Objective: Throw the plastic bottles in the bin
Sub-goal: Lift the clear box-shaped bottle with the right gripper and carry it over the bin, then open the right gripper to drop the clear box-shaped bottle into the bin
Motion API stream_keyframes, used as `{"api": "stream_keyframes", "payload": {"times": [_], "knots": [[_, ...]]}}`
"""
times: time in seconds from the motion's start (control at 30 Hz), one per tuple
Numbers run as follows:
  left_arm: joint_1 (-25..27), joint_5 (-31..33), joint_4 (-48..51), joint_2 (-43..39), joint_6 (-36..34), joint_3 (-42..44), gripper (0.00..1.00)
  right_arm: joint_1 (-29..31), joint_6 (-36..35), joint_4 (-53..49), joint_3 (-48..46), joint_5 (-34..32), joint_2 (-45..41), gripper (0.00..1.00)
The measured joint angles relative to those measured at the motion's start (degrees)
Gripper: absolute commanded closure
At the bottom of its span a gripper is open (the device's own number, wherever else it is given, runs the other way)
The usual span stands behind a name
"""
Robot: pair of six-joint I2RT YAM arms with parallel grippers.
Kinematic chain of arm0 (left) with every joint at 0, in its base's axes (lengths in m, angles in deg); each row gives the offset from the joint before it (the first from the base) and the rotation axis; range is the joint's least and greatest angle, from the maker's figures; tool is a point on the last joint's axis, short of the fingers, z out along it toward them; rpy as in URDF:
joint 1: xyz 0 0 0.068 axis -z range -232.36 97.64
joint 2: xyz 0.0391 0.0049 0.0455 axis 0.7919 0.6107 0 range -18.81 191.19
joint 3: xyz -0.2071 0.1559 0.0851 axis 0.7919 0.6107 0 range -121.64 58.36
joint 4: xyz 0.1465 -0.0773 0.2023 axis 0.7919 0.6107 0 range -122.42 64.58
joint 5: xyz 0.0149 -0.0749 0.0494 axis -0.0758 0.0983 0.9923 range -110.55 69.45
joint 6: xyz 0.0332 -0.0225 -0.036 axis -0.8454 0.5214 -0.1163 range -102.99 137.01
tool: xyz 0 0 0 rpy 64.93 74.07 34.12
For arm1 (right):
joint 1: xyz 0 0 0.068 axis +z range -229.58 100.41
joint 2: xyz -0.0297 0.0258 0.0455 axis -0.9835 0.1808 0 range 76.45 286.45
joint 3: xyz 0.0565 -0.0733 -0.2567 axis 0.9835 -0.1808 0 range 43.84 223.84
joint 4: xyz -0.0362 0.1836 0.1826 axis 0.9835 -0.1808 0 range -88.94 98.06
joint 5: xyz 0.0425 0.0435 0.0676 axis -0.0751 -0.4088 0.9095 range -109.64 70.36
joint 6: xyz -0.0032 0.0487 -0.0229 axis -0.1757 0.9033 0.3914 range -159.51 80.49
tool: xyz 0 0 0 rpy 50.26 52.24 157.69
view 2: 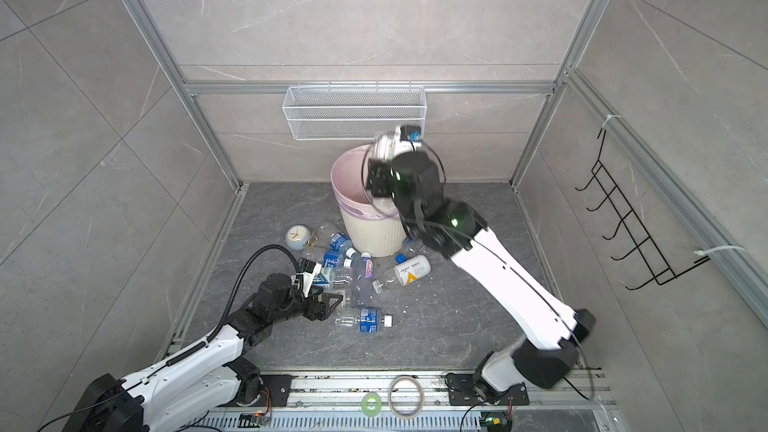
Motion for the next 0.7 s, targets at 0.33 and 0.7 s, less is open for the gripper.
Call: {"api": "stream_keyframes", "payload": {"times": [0.33,0.7], "knots": [[0.0,1.2,0.4,-2.6,0.0,0.0,0.11,-4.1,0.0,-29.8,49.5,1.7,26.0,0.01],[0.0,1.2,0.4,-2.3,0.0,0.0,0.11,-3.9,-0.7,-9.7,-18.7,4.1,-12.1,0.01]]}}
